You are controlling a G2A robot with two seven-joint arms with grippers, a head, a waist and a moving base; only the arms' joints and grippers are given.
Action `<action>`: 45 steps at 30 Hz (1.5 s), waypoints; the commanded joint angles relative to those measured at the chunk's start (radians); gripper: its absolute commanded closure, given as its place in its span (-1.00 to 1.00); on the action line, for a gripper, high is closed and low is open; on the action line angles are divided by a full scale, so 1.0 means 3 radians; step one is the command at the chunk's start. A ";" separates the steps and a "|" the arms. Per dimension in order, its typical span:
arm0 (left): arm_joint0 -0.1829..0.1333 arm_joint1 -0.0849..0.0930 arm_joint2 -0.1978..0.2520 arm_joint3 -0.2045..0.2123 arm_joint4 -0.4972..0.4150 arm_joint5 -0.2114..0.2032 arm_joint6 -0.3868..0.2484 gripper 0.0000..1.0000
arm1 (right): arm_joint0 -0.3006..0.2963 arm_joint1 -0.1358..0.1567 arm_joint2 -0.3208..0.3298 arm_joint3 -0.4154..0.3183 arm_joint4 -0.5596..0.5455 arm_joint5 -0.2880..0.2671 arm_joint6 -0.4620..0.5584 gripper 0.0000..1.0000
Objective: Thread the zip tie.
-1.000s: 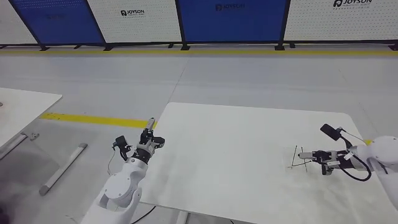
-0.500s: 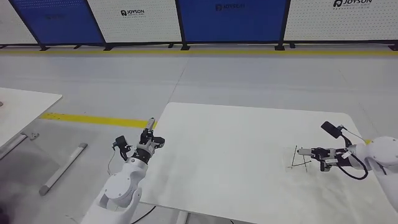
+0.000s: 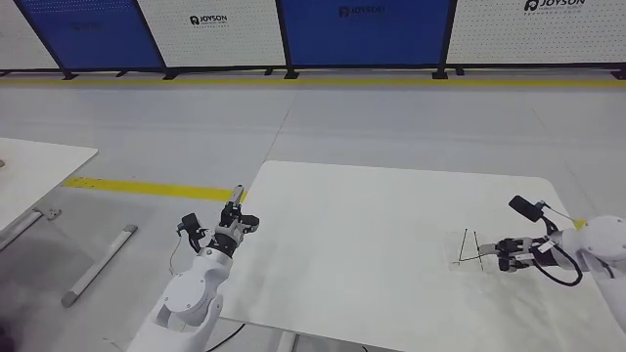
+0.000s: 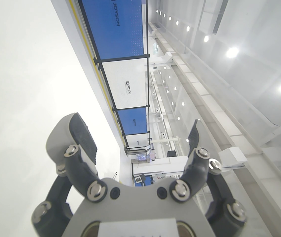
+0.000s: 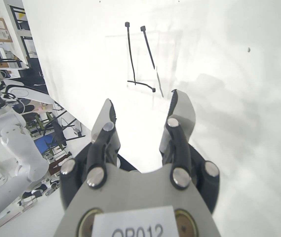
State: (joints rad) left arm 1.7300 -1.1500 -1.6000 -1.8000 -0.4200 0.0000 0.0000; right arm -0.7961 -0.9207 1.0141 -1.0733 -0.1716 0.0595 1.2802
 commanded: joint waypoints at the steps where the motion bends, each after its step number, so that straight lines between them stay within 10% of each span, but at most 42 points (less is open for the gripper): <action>1: 0.0000 0.0000 0.0000 0.0000 0.0000 0.0000 0.0000 -1.00 | 0.0016 -0.0005 -0.0013 0.0019 -0.0006 0.0017 0.0007 0.10; 45: 0.0000 0.0000 0.0000 0.0000 0.0000 0.0000 0.0000 -1.00 | 0.0433 -0.0225 -0.0394 0.0571 -0.0121 0.0117 -0.0006 0.70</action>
State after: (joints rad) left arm 1.7300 -1.1500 -1.6000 -1.8000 -0.4200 0.0000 0.0000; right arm -0.6677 -0.9874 0.8967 -0.9041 -0.2080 0.0951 1.2783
